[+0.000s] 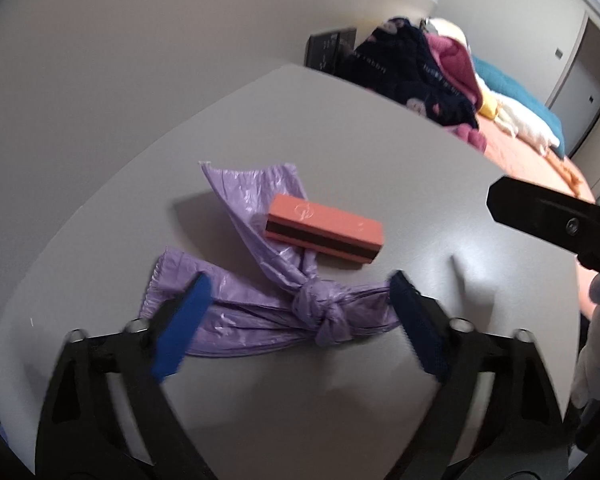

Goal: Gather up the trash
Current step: 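Grasp the purple bag knot with the left tool while the right tool grasps the pink box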

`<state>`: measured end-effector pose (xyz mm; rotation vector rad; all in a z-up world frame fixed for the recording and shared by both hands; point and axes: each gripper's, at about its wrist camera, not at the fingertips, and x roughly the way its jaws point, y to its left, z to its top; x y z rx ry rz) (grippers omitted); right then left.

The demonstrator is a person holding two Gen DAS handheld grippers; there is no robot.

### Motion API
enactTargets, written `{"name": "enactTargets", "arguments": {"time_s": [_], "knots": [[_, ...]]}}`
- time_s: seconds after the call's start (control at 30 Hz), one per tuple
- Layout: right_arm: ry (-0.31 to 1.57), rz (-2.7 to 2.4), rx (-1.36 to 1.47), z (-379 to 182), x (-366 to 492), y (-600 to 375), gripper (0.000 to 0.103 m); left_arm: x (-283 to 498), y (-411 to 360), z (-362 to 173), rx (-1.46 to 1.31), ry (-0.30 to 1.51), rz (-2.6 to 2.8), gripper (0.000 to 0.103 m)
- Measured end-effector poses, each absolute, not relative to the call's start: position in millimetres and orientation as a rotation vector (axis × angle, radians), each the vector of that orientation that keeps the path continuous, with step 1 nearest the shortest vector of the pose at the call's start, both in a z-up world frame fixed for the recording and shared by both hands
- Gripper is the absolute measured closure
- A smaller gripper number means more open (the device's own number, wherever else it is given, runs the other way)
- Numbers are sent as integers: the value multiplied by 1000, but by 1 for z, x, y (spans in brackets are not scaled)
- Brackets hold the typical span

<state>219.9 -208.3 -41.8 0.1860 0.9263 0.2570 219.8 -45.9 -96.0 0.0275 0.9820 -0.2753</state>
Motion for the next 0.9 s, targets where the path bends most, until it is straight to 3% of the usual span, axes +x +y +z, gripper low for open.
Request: {"name": "enactTargets", "arguments": {"time_s": [0.1, 0.27, 0.37, 0.53, 0.7, 0.9], "knots": [[937, 277, 161, -45, 225, -198, 3, 220, -43, -100, 25, 980, -289, 36], [945, 295, 110, -51, 231, -182, 3, 219, -37, -99, 8, 967, -324, 65], [958, 328, 89, -56, 234, -173, 6, 217, -24, -100, -71, 975, -377, 76], [969, 385, 33, -61, 235, -153, 13, 208, -16, -101, -102, 971, -413, 79], [987, 441, -31, -70, 235, -135, 29, 199, -13, -101, -100, 971, -435, 80], [1001, 473, -30, -80, 241, -133, 32, 186, -8, -100, -96, 973, -442, 80]]}}
